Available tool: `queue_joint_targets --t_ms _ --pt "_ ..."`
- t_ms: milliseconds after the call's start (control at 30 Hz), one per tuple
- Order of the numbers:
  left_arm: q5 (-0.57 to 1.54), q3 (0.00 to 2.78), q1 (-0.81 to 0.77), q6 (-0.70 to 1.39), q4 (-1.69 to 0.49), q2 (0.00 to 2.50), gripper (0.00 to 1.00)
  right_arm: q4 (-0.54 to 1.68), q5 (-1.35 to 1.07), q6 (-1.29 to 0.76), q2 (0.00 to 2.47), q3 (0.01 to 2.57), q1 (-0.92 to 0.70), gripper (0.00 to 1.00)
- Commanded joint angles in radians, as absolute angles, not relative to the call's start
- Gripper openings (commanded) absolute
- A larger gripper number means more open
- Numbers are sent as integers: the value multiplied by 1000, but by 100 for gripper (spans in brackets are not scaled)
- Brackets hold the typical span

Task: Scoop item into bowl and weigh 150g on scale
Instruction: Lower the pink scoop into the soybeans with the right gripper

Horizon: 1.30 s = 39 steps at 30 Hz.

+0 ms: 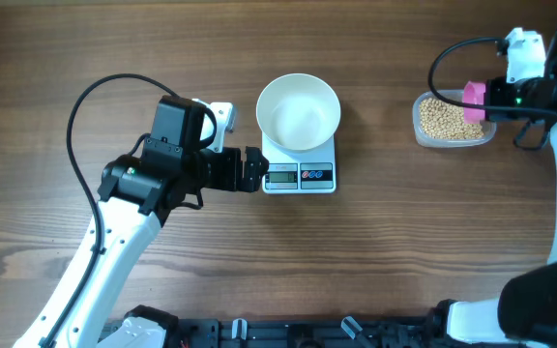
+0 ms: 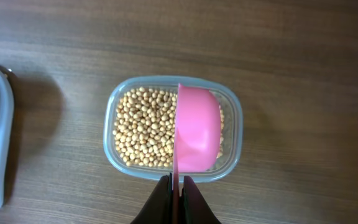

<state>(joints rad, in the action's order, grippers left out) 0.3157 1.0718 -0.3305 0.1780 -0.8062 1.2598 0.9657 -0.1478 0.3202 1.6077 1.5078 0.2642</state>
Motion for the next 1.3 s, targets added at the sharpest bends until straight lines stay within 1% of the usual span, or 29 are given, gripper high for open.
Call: queue_joint_targets --t_ms 0,233,533,900,1267 --pt "331 1063 -335 162 -804 1262 100 962 -132 340 1646 1510 262 4" --pt "331 1063 -335 162 -804 1262 100 955 -130 340 1666 1500 262 4" --pt "331 1063 -335 162 -804 1262 100 893 -118 337 1668 1451 262 4" --pt "331 1063 -335 162 -804 1262 100 906 -117 303 1715 1451 259 4" --pt "331 1063 -335 162 -804 1262 100 917 -158 313 1716 1430 259 4"
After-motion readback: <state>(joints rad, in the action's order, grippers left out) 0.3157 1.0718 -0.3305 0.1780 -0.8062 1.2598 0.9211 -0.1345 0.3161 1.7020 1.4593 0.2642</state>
